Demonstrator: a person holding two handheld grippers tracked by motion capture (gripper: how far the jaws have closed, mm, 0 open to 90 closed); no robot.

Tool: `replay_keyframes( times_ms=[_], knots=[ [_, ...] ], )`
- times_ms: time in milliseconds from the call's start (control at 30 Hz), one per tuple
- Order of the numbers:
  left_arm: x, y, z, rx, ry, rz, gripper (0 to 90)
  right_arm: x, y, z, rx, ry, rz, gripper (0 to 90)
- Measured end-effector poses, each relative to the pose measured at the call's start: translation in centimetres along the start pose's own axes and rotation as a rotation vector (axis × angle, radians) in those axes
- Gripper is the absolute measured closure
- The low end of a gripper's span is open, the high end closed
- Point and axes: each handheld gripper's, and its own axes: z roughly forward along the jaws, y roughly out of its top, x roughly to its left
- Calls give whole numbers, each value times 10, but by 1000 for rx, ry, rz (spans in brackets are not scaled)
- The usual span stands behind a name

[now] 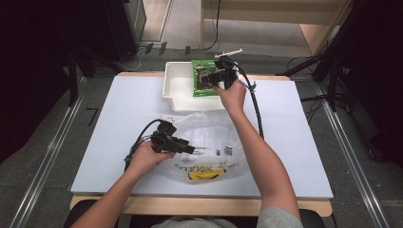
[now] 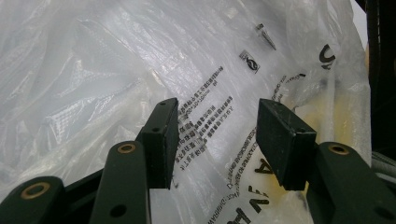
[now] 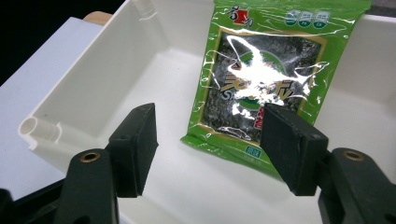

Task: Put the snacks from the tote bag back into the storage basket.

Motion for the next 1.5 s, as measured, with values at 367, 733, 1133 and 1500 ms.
replay_keyframes(
  times_ms=[367, 733, 1133, 1500],
  knots=[
    [0, 1, 0, -2, 2, -2, 500, 18, -13, -16, 0, 48, -60, 376],
    [-1, 1, 0, -1, 2, -1, 499, 32, -33, -31, -6, 101, -106, 379],
    [-1, 2, -2, -8, 8, -6, 498, 44, -57, -47, -9, 169, -134, 389],
    [0, 2, -5, -16, 13, -4, 496, 47, -79, -61, -9, 194, -160, 385]
  ],
)
